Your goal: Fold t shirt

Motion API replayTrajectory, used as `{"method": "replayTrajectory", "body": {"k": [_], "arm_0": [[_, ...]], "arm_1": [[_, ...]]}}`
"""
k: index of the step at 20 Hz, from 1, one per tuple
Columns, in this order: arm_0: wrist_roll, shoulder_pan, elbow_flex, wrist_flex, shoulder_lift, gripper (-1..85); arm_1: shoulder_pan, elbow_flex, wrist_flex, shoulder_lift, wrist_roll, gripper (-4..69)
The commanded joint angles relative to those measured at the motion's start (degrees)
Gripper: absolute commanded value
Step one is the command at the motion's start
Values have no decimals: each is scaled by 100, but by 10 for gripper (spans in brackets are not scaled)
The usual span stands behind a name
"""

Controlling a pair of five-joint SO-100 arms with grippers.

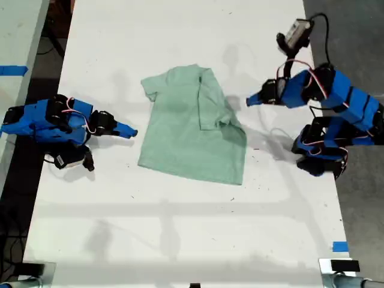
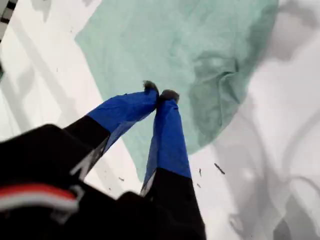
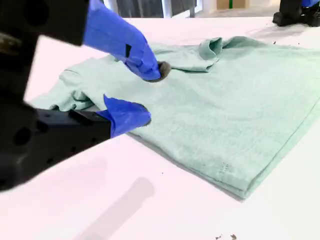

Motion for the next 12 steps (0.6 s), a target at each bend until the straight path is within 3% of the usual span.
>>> {"method": "replayTrajectory", "body": {"k": [1,2,3,5,12], "arm_0": [[-79,18,53,9,35,105],[-79,18,53,9,35,105],[-79,18,53,9,35,105],[-79,18,44,9,35,106],[-79,18,44,9,35,106]], "arm_1": [[-791,3454,-642,3551,352,6],[-1028,4342,-466,4860,422,6],[-1222,4667,-290,4816,439,6],[-1415,5449,-703,4799,272,6],[-1143,6196,-510,4799,1063,6]]}}
